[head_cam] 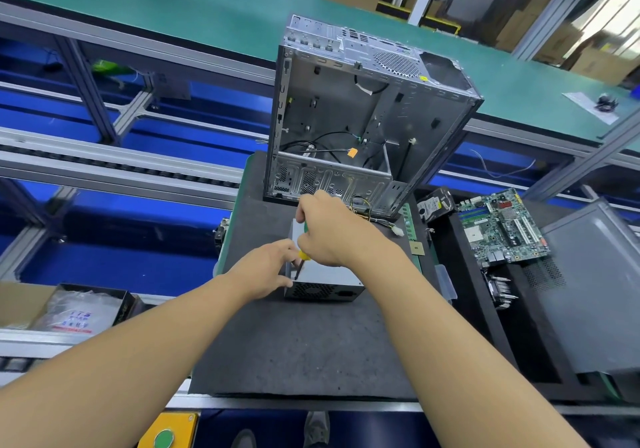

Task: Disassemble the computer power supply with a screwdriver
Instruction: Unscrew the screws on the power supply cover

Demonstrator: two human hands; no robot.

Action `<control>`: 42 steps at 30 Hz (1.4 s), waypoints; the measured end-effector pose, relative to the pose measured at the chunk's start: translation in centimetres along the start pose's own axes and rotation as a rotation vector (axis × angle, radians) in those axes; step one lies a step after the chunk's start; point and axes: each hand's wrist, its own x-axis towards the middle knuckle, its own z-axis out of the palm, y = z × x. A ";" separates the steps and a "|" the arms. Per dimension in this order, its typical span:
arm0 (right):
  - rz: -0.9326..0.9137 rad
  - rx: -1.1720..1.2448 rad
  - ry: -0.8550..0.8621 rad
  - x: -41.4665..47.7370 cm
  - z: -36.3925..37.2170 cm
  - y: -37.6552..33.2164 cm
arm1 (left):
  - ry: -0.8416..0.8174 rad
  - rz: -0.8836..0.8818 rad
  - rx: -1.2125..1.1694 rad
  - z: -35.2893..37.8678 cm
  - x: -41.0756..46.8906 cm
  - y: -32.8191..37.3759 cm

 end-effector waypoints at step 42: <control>0.072 -0.265 0.184 -0.1 0.6 -0.6 | 0.000 0.058 0.045 0.8 -0.1 -0.6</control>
